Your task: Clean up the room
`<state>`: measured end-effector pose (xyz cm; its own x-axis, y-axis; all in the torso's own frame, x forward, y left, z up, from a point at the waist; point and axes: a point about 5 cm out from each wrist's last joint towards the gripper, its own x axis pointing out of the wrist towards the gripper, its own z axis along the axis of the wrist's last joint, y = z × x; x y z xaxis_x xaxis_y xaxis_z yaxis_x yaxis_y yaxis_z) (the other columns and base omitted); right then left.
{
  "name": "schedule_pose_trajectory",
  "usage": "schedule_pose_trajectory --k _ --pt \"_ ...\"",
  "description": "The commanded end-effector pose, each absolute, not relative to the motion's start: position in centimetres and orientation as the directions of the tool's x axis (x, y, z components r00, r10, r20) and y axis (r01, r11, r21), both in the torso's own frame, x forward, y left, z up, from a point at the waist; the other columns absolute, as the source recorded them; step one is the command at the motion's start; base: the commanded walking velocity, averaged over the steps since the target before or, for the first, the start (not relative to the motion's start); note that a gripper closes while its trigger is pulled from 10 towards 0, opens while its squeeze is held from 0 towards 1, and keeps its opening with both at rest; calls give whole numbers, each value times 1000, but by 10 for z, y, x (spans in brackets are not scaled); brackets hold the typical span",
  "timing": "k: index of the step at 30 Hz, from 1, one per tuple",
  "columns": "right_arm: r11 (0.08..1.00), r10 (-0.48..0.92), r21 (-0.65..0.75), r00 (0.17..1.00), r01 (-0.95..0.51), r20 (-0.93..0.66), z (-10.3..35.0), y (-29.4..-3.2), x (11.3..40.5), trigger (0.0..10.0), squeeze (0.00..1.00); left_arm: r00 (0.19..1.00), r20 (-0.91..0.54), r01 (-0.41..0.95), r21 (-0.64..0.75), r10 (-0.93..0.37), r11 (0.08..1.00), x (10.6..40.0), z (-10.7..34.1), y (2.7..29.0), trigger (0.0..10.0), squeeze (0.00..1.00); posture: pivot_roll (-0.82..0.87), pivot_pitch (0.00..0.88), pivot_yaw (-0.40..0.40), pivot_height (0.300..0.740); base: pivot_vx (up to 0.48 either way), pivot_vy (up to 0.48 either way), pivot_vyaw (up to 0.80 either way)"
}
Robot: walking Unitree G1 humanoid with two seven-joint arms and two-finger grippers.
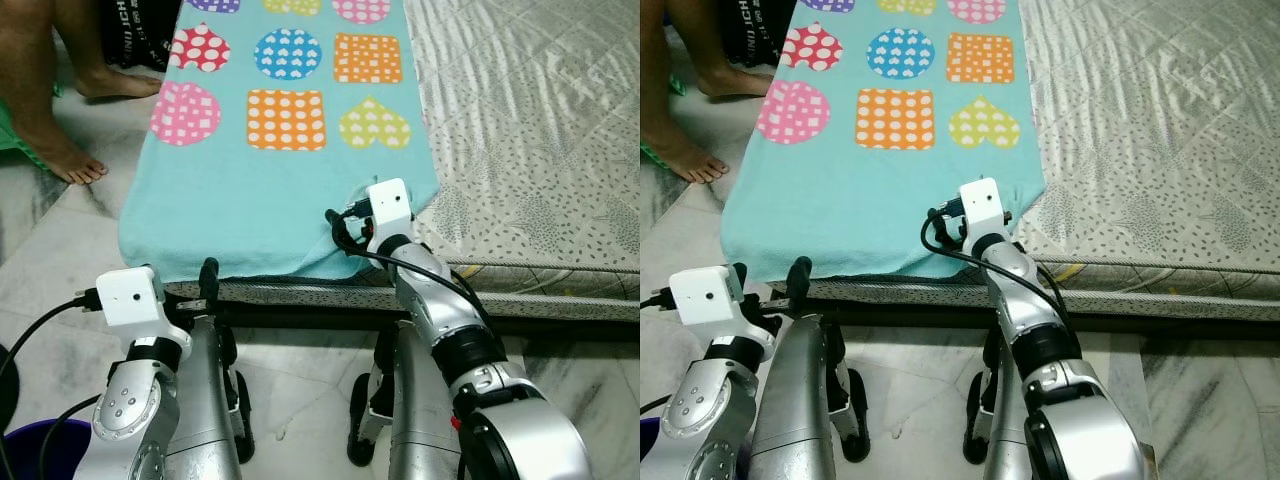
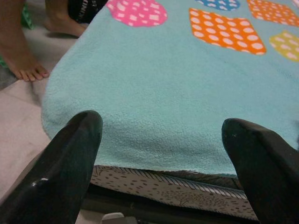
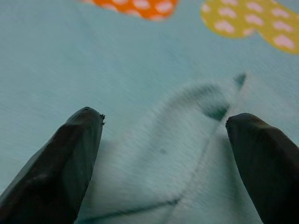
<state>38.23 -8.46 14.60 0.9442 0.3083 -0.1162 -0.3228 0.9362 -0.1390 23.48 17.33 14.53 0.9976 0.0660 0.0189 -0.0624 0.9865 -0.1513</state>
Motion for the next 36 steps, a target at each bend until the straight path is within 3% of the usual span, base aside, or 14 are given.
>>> schedule_pose_trajectory --k 1,5,6,7,8,24,27,36 --pt "941 268 -167 950 -294 -162 135 -90 381 10000 0 997 7 -70 -141 72 987 232 145 175 10000 0 145 385 -63 530 0 0 0" --pt "944 198 -221 958 -244 -210 128 -100 384 10000 0 997 7 -70 -140 72 988 232 146 175 10000 0 147 386 -65 530 0 0 0" --pt "945 190 -225 958 -238 -214 128 -102 384 8667 0 997 7 -71 -140 72 988 232 146 175 10000 0 147 386 -65 530 0 0 0" --pt "946 180 -230 960 -229 -217 127 -103 384 3333 0 997 5 -72 -140 74 988 232 146 175 10000 0 148 389 -65 530 0 0 0" --pt "946 174 -233 961 -224 -217 126 -104 384 0 0 997 4 -73 -140 74 987 232 146 175 10000 0 148 389 -65 530 0 0 0" --pt "976 106 -167 974 -141 -202 124 -116 384 0 0 997 -2 -81 -148 81 986 234 145 176 10000 0 146 382 -62 530 0 0 0" --pt "984 83 -137 977 -111 -198 119 -133 379 0 0 995 -3 -95 -156 96 983 234 145 179 10000 0 139 377 -63 530 0 0 0" --pt "986 94 -118 978 -117 -185 112 -149 368 0 0 995 -2 -94 -160 95 983 237 145 179 10000 0 125 369 -57 530 0 0 0"
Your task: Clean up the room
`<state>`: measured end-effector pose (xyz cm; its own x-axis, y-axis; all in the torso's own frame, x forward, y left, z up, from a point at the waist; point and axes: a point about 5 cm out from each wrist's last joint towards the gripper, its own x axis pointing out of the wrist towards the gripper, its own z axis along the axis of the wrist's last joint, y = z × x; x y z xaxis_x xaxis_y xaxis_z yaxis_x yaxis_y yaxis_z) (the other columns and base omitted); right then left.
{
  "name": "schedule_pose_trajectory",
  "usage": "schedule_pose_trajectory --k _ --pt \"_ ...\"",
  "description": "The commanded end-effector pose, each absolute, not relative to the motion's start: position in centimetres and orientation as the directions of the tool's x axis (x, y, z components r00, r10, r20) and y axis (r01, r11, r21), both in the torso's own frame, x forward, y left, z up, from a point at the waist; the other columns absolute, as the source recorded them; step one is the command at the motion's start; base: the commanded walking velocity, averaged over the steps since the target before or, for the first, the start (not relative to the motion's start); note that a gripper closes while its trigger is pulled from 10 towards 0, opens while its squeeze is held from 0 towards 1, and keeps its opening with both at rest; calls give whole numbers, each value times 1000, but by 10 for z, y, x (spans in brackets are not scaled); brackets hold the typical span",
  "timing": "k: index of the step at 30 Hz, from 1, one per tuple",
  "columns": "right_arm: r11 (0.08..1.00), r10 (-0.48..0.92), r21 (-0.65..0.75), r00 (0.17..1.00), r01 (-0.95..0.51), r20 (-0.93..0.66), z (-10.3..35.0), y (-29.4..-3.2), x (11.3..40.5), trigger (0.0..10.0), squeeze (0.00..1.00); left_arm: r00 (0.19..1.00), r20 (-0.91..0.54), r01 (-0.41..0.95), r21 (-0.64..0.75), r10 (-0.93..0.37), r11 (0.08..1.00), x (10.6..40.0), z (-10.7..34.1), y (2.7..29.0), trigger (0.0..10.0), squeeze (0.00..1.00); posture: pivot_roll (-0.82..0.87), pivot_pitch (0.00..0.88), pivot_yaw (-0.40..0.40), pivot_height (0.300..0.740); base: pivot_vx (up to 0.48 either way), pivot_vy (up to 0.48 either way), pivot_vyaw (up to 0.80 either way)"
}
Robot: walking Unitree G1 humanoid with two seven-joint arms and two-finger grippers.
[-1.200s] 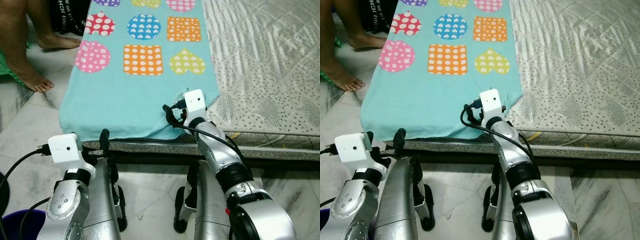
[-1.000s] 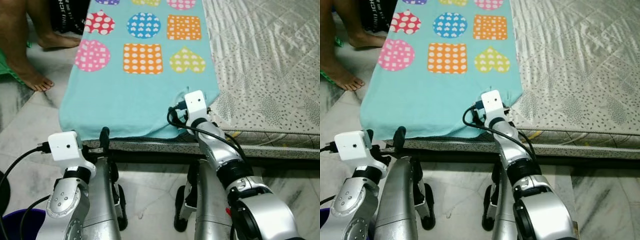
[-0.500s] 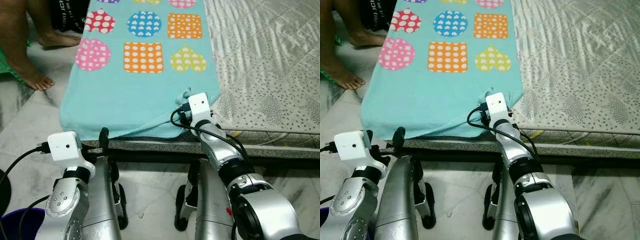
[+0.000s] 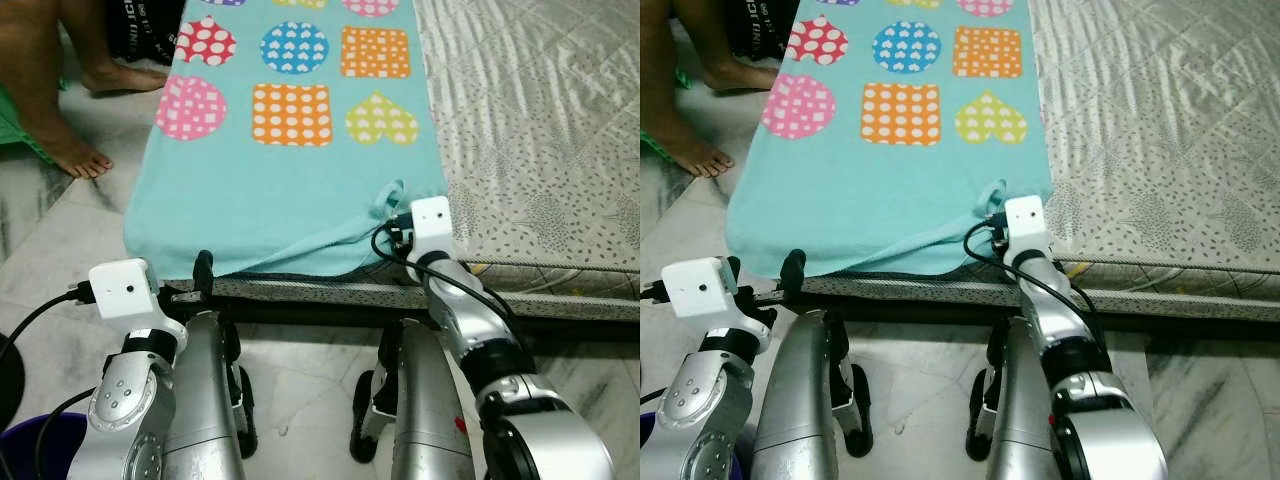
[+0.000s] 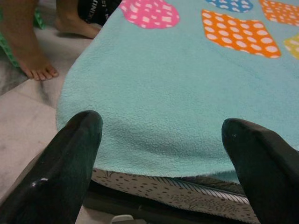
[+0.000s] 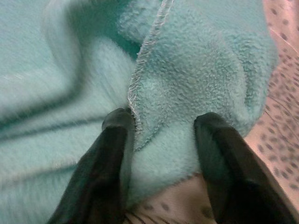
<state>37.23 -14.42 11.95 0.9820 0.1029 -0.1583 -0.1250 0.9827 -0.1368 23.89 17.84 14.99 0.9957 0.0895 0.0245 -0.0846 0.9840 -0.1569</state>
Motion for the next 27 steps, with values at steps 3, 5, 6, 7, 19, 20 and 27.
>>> schedule_pose_trajectory --k 3,5,6,7,19,20,27 --pt "988 102 -99 977 -122 -189 106 -153 360 0 0 996 0 -90 -164 91 982 239 145 178 10000 0 124 366 -54 530 0 0 0" --pt "988 104 -94 976 -123 -190 105 -155 355 0 0 996 2 -88 -166 89 982 239 146 177 10000 0 125 363 -53 530 0 0 0" --pt "988 104 -94 976 -123 -190 105 -155 355 0 0 996 2 -88 -166 89 982 239 146 177 10000 0 125 363 -53 530 0 0 0" --pt "988 105 -93 976 -124 -190 104 -155 354 0 0 996 3 -87 -167 89 982 240 146 177 10000 0 125 363 -53 530 0 0 0" --pt "988 83 -112 981 -104 -173 106 -176 335 0 0 996 7 -87 -163 89 983 241 146 179 10000 0 119 349 -50 530 0 0 0" --pt "989 78 -115 982 -98 -169 106 -178 333 0 0 996 8 -85 -164 88 983 241 146 179 10000 0 117 347 -49 530 0 0 0" --pt "990 60 -115 983 -81 -174 105 -181 326 0 0 997 11 -77 -162 80 984 244 146 179 10000 0 115 336 -43 530 0 0 0"
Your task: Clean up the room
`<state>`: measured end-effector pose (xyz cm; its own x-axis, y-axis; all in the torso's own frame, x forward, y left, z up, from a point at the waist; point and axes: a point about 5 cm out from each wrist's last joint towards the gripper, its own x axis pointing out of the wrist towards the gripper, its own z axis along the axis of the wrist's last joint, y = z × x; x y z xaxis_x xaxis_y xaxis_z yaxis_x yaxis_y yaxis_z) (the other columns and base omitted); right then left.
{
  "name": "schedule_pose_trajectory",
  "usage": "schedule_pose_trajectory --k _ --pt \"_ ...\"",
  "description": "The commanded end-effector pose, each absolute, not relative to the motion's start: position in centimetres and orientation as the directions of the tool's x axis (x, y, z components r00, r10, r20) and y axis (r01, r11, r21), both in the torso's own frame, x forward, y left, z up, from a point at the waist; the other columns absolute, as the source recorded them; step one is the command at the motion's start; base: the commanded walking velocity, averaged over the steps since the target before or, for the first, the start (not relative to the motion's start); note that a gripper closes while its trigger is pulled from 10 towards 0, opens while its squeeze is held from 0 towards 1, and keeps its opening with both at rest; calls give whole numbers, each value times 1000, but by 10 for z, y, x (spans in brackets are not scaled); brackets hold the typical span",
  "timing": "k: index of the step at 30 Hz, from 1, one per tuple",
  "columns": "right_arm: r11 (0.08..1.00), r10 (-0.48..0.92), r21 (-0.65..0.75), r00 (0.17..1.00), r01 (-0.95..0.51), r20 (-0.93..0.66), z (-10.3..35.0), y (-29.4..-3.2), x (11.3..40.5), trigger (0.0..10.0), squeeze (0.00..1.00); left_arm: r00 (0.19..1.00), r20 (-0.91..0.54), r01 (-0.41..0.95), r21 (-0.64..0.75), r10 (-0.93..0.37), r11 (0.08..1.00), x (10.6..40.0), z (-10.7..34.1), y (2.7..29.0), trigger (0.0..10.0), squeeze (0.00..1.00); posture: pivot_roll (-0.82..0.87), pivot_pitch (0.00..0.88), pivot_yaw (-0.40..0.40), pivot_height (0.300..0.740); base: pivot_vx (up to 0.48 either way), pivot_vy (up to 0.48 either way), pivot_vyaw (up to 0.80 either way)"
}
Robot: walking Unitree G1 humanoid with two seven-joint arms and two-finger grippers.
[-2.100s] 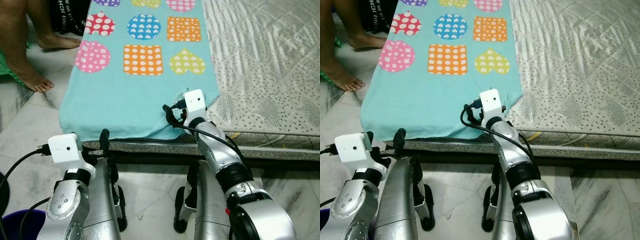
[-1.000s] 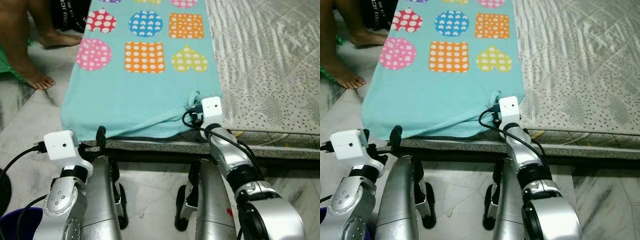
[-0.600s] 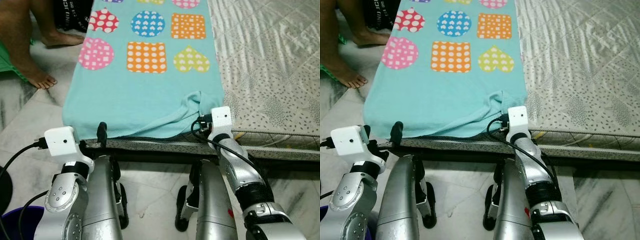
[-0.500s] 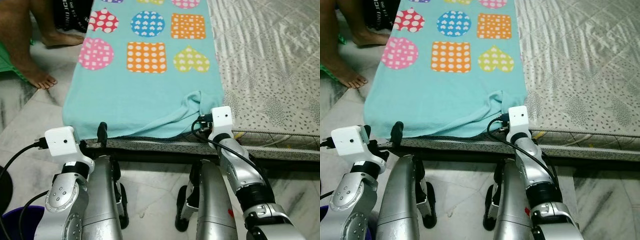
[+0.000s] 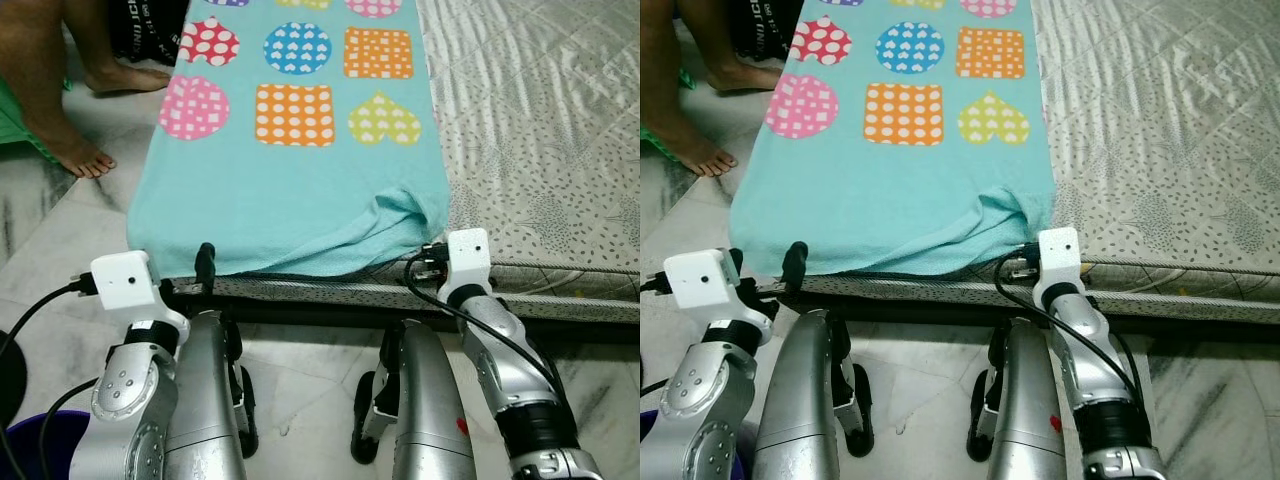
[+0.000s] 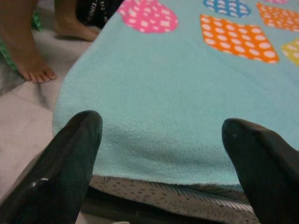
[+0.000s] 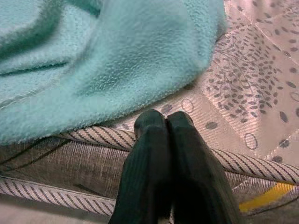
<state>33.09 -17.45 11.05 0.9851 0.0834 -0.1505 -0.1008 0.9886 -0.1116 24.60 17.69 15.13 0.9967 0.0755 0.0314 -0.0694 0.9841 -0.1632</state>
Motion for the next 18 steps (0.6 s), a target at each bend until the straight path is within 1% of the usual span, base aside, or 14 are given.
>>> schedule_pose_trajectory --k 1,7,8,9,10,12,13,18 --pt "990 60 -115 983 -81 -176 105 -181 325 0 0 997 12 -77 -162 80 984 244 147 179 10000 0 115 336 -43 530 0 0 0" --pt "991 55 -114 983 -76 -178 104 -182 322 0 0 997 17 -76 -159 80 984 246 147 180 10000 0 117 329 -45 530 0 0 0" --pt "993 64 -91 987 -78 -151 110 -181 322 4431 0 997 18 -78 -159 81 984 245 148 180 10000 0 118 329 -45 530 0 0 0" --pt "993 64 -91 987 -78 -151 110 -181 322 4431 0 997 18 -78 -159 81 984 245 148 180 10000 0 118 329 -45 530 0 0 0" --pt "992 95 -68 987 -104 -128 114 -178 319 10000 0 996 19 -79 -159 83 984 245 148 181 10000 0 117 329 -45 530 0 0 0" --pt "989 140 -41 984 -145 -107 118 -173 314 10000 0 996 20 -80 -160 84 984 246 148 181 10000 0 114 330 -46 530 0 0 0" --pt "986 158 -33 982 -162 -104 119 -171 311 10000 1000 996 20 -80 -161 85 984 246 148 181 10000 0 113 330 -45 530 0 0 0" --pt "980 196 37 978 -194 -75 120 -160 305 10000 1000 997 18 -75 -166 79 983 246 147 179 10000 0 109 331 -40 530 0 0 0"
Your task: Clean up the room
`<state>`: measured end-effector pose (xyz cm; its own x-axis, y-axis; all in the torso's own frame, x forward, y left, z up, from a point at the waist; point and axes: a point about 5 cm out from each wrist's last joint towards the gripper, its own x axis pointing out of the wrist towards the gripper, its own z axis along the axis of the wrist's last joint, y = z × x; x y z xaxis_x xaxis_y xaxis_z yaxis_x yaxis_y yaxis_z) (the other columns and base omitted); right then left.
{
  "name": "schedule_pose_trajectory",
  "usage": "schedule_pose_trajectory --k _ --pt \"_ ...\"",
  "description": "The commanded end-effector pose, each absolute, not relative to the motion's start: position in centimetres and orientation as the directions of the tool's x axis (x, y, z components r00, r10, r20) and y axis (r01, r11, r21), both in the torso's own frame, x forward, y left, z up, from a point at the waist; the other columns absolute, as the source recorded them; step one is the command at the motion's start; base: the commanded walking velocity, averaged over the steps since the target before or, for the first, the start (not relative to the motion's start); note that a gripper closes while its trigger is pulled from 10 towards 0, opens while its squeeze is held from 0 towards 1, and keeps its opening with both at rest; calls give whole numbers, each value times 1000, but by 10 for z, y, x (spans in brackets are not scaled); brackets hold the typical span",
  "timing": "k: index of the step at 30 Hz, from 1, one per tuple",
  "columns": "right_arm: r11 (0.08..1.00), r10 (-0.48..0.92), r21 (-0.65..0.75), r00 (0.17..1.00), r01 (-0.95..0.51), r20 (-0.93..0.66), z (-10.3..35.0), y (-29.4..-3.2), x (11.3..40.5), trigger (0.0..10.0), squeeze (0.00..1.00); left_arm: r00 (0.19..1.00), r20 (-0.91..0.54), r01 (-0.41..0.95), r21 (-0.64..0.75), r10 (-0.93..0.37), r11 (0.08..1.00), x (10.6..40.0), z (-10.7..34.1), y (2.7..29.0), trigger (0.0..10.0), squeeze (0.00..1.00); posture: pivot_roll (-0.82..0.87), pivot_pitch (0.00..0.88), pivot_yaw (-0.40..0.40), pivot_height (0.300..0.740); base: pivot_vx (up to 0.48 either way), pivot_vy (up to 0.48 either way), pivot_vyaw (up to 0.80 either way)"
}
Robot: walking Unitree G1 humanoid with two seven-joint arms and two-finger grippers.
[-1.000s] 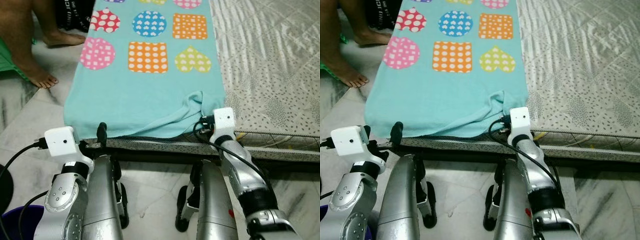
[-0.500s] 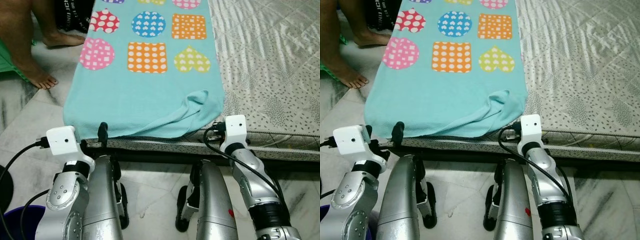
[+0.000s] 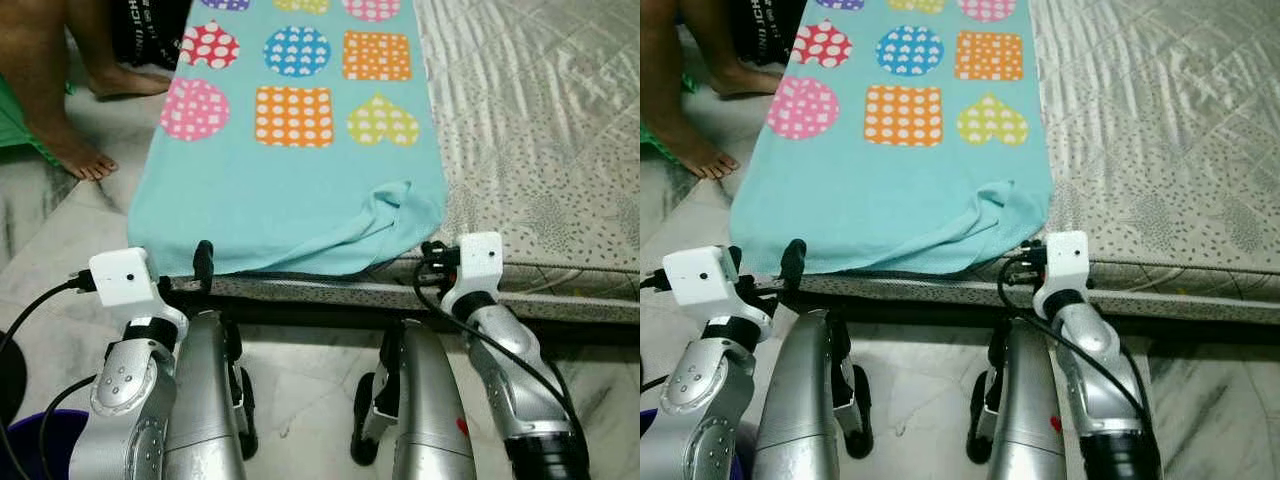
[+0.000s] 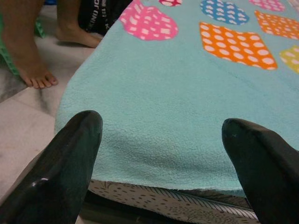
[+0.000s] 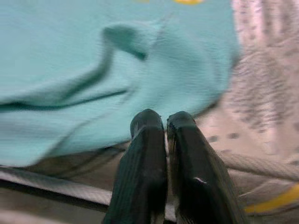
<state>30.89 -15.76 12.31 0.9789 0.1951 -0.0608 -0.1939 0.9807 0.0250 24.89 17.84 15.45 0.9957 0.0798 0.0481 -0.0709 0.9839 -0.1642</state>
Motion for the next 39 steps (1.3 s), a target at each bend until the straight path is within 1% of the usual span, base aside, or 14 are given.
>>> schedule_pose_trajectory --k 1,4,8,11,13,19,20,21,22,24,29,30,39 --pt "978 202 58 977 -198 -72 121 -156 307 10000 1000 997 17 -73 -167 77 983 247 146 179 10000 0 110 332 -37 530 0 0 0" --pt "969 233 107 969 -224 -85 120 -143 313 10000 1000 997 18 -66 -171 70 983 248 147 177 10000 0 119 334 -32 530 0 0 0" --pt "960 260 128 961 -248 -90 122 -134 319 10000 1000 997 20 -65 -169 69 983 247 149 178 10000 0 130 340 -27 530 0 0 0" --pt "938 326 157 940 -308 -104 123 -118 327 10000 1000 997 20 -68 -163 73 984 246 149 180 10000 0 140 347 -27 530 0 0 0" --pt "936 332 159 937 -313 -107 124 -111 332 10000 1000 997 20 -70 -160 74 985 246 150 180 10000 0 146 351 -27 530 0 0 0" --pt "962 261 108 960 -250 -103 129 -102 347 10000 1000 997 20 -68 -158 72 985 246 151 178 10000 0 157 362 -22 530 0 0 0" --pt "970 233 90 967 -225 -100 131 -101 351 10000 1000 997 20 -68 -159 72 985 246 151 177 10000 0 163 364 -22 530 0 0 0" --pt "984 175 59 980 -170 -98 134 -100 357 10000 1000 997 19 -68 -160 72 985 245 152 177 10000 0 167 367 -21 530 0 0 0" --pt "984 175 59 980 -170 -98 134 -100 357 10000 1000 997 19 -68 -160 72 985 245 152 177 10000 0 167 367 -21 530 0 0 0" --pt "993 118 25 988 -116 -100 135 -102 362 10000 1000 997 19 -69 -158 73 985 244 152 178 10000 0 172 368 -20 530 0 0 0" --pt "996 85 -6 991 -86 -107 134 -103 367 10000 1000 997 19 -71 -156 75 985 245 153 179 10000 0 175 368 -21 530 0 0 0" --pt "996 85 -9 990 -86 -109 133 -103 367 10000 796 997 19 -72 -156 75 985 245 153 179 10000 0 176 367 -21 530 0 0 0" --pt "996 85 -9 990 -86 -109 133 -103 367 10000 796 997 19 -72 -156 75 985 245 153 179 10000 0 176 367 -21 530 0 0 0"
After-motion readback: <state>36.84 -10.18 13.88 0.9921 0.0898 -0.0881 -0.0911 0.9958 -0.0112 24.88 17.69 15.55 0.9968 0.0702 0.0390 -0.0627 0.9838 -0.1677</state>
